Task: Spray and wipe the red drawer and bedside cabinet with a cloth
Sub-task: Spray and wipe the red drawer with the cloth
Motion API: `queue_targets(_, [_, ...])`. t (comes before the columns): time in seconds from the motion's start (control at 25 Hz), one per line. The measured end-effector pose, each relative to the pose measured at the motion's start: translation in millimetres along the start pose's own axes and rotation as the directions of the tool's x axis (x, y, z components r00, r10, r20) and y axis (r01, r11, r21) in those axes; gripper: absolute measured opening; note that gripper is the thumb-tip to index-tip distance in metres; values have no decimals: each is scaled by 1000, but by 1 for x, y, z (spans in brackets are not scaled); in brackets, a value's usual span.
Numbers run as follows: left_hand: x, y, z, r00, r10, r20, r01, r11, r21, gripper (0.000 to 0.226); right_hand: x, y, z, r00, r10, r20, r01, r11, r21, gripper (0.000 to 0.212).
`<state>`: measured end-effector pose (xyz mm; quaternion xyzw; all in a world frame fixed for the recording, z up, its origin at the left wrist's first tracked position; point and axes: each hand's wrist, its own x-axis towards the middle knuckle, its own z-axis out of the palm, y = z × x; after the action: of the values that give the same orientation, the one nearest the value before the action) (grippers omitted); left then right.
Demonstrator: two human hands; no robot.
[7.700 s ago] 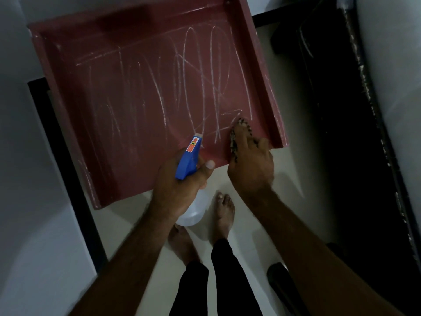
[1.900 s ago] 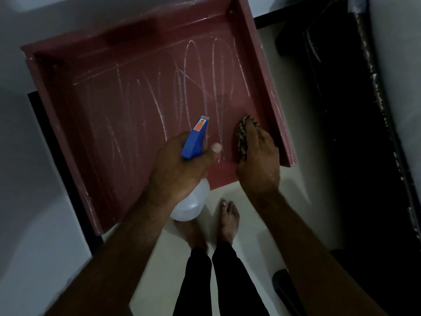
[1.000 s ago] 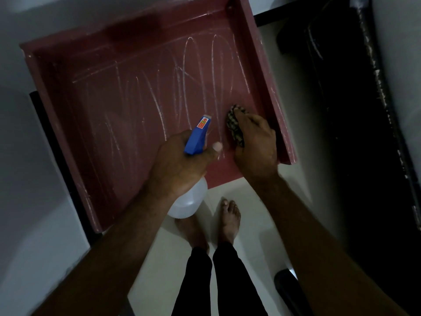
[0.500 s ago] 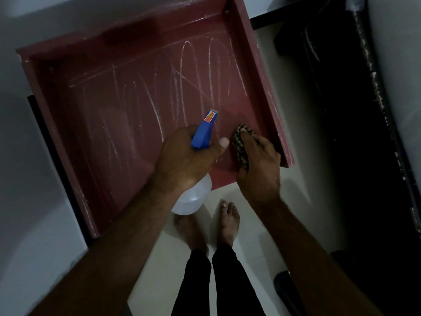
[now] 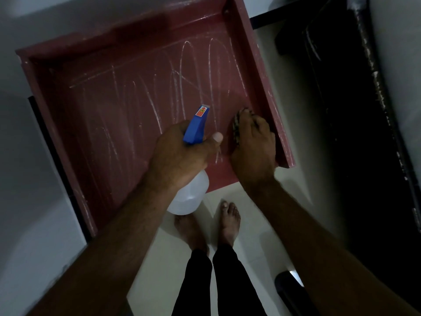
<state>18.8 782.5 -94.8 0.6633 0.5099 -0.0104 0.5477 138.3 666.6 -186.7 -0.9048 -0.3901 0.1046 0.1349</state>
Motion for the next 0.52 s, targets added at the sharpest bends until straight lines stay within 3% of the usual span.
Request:
queue_targets(0.16, [-1,-4,0,1000,-23,0,23,1000,-5,50,45,-14,1,998,57,-7,-57,998,-1,74])
queue_targets(0.52, [-5,-2,-8,1000,25,6,-25,999,34,49,24,-16,-5,993,111,33,-110,993,-33,72])
